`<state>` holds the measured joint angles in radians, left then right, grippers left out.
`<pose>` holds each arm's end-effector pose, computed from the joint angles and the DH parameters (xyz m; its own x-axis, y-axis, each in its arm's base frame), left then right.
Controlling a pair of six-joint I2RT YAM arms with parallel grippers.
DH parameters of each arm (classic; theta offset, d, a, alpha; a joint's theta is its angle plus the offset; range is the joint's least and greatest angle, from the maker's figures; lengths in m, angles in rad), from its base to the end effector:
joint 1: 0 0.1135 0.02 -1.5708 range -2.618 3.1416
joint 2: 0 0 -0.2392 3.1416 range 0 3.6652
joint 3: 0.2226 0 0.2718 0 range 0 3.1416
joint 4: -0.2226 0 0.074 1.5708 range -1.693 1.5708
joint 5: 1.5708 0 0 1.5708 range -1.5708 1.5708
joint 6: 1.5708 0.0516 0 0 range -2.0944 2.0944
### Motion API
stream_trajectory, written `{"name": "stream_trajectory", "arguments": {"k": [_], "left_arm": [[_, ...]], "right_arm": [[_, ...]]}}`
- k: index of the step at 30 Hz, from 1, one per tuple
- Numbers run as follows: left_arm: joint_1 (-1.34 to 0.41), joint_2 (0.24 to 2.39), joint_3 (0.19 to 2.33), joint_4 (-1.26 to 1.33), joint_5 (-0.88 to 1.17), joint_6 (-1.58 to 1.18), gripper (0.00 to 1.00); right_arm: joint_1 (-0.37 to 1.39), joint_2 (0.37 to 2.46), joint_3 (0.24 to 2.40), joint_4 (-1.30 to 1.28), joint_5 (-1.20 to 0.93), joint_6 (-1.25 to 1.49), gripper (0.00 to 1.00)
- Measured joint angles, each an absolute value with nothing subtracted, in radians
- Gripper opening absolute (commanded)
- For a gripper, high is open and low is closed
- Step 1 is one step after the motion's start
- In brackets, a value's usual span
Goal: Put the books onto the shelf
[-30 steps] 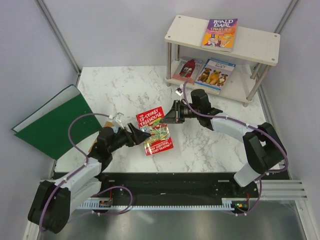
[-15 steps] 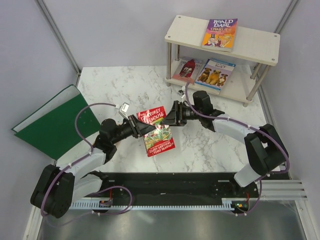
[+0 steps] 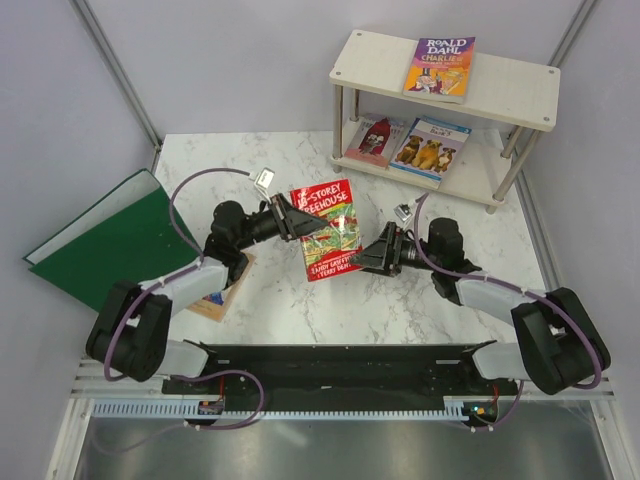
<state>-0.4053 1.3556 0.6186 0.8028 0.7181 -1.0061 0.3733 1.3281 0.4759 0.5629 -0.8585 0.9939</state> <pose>0.2790 -0.1567 0.2209 -0.7282 -0.3798 -0.5706 0.5328 0.2099 -0.8198 0.2515 0.1405 0.1549 -0.9108 0.2316 -0.3418 -0.2758 0.2748 0.9211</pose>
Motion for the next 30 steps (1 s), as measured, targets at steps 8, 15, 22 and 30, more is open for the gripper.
{"name": "stream_trajectory", "arguments": {"k": [8, 15, 22, 30], "left_arm": [[-0.406, 1.532, 0.718, 0.986, 0.796, -1.119, 0.02], [-0.405, 1.542, 0.727, 1.006, 0.804, -1.134, 0.02], [-0.406, 1.560, 0.727, 1.003, 0.810, -1.143, 0.30], [-0.402, 1.473, 0.749, 0.636, 0.732, -0.952, 0.68]], "right_arm": [[0.376, 1.235, 0.417, 0.726, -0.875, 1.080, 0.71], [0.376, 1.176, 0.418, 0.738, -0.849, 1.093, 0.11], [0.376, 1.141, 0.424, 0.653, -0.836, 1.052, 0.00], [0.377, 1.071, 0.646, 0.262, -0.759, 0.838, 0.00]]}}
